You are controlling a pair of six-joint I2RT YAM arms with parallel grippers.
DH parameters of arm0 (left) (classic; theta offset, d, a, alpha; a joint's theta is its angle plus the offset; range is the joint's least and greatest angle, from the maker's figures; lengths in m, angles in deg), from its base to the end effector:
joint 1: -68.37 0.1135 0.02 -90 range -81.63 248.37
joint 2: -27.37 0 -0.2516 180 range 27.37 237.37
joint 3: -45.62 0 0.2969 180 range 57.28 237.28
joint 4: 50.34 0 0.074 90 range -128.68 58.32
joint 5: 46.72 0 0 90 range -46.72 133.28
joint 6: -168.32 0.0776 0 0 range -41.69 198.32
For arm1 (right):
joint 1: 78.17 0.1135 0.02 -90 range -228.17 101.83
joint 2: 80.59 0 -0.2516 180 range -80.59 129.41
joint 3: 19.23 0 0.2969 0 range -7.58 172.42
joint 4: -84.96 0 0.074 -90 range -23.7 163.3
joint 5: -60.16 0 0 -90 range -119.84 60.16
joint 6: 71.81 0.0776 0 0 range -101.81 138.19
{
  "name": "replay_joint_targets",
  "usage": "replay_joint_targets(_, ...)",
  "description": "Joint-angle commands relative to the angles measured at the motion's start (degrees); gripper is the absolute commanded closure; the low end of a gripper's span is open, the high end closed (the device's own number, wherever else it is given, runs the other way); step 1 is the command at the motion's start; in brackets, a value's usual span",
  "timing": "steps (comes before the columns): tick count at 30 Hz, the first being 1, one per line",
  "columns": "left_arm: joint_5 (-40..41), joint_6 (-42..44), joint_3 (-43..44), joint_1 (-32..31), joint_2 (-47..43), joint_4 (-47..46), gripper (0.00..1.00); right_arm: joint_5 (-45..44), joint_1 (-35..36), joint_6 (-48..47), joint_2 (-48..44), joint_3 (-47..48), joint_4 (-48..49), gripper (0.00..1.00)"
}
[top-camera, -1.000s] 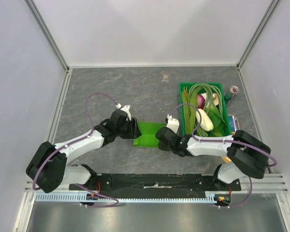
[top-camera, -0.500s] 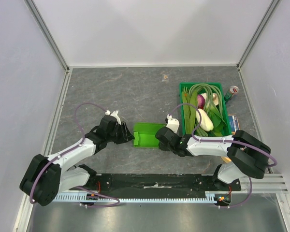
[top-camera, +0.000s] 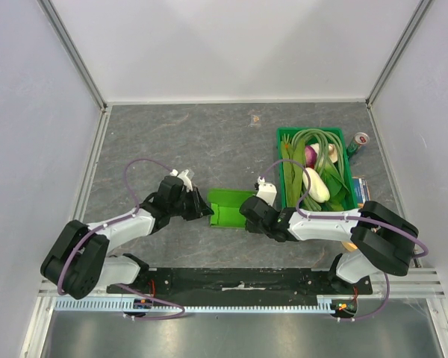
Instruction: Fold the paper box
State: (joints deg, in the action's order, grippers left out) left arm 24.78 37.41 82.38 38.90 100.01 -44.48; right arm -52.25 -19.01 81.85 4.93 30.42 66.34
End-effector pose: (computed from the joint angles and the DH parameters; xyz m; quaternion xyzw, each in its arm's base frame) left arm 0.2453 -0.1669 0.0814 -0.0244 0.9028 -0.3524 0.2452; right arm 0.1923 0.2644 0.0717 0.0959 0.9312 0.1741 0.3056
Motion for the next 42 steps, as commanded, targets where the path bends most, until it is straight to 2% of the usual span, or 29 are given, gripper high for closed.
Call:
replay_joint_targets(1,-1.0,-0.2,1.7,-0.2,1.4,-2.3,0.78,-2.0,0.7,0.0,0.4,2.2,0.2,0.83)
replay_joint_targets(10,11.5,3.0,6.3,-5.8,3.8,7.5,0.78,-2.0,1.6,0.0,2.2,3.6,0.1,0.85)
replay_joint_targets(13,15.0,3.3,7.6,-7.4,4.6,9.9,0.82,-1.9,1.8,0.0,2.6,3.8,0.2,0.85)
replay_joint_targets(17,17.8,3.5,9.2,-8.8,6.0,12.5,0.85,-1.9,1.9,0.1,2.9,4.0,0.1,0.86)
replay_joint_targets(22,20.3,3.7,10.3,-9.8,7.4,14.1,0.79,-1.9,2.0,0.1,3.1,4.1,0.0,0.86)
replay_joint_targets(28,24.2,3.6,12.9,-12.1,10.3,17.1,0.84,-1.8,2.5,0.4,3.8,4.6,0.1,0.87)
replay_joint_targets(32,28.1,1.7,14.8,-13.7,13.4,20.3,0.98,-1.9,3.1,1.5,4.6,5.2,0.1,0.88)
replay_joint_targets(38,37.9,-3.5,19.0,-17.7,20.9,27.1,0.98,-2.5,4.1,3.8,5.1,5.9,0.5,0.95)
replay_joint_targets(41,43.4,-7.8,21.6,-19.8,24.4,32.8,0.98,-2.4,4.6,4.5,5.6,6.1,0.7,0.99)
replay_joint_targets(42,46.9,-9.5,23.6,-20.3,27.0,37.7,0.98,-2.0,4.6,5.2,6.0,6.1,0.7,1.0)
